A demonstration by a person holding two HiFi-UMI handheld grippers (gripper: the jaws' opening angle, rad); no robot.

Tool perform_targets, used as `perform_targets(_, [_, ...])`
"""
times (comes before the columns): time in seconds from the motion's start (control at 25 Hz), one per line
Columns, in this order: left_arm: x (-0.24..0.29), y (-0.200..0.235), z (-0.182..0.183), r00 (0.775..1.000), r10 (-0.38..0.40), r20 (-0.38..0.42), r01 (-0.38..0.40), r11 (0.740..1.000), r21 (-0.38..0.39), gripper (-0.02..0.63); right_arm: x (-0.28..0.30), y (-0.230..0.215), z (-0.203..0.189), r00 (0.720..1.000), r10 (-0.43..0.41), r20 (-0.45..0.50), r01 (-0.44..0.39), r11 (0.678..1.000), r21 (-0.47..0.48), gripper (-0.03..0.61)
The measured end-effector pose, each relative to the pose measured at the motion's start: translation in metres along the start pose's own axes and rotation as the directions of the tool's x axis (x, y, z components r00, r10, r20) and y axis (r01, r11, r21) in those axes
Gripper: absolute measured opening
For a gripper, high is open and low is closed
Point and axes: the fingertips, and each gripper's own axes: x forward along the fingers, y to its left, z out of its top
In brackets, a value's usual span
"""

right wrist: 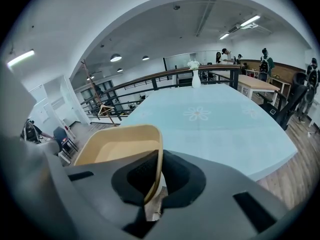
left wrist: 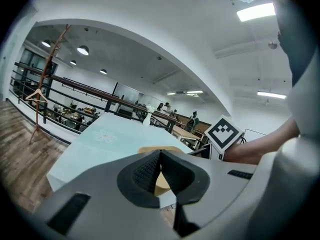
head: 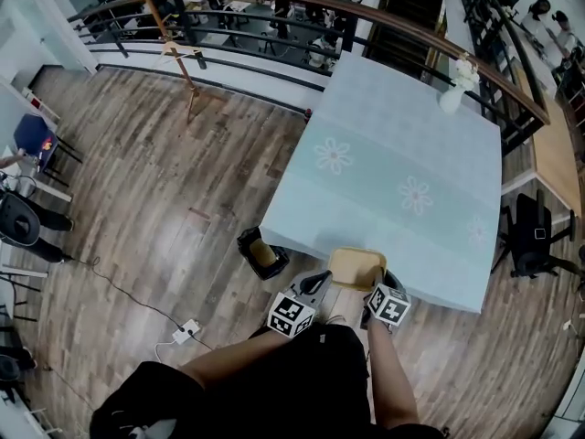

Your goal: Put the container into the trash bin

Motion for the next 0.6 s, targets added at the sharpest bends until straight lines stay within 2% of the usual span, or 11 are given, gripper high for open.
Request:
perform_targets(0.36, [-0.043, 0.007, -0.006, 0.999, 0.05, 0.01, -0.05, 0.997, 0.063, 0.014, -0.018, 0.025, -0.016, 0.999, 0.037, 0.023, -0.037, 0.999, 0.022, 0.037])
perform_targets(0.48, [-0.059, 0.007, -0.01, 0.997, 0.082, 0.015, -0.082, 0.996, 0.043, 0.014, -0.031, 0.036, -0.024, 0.998, 0.052, 0.033, -0.053, 0.998, 0.024, 0.037])
perform_targets(0.6, [-0.076, -0.004, -0.016, 0.996, 0.086, 0.008, -0.087, 0.995, 0.058, 0.014, -0.044, 0.041, -0.044, 0.997, 0.065, 0.038, -0.067, 0.997, 0.042, 0.037])
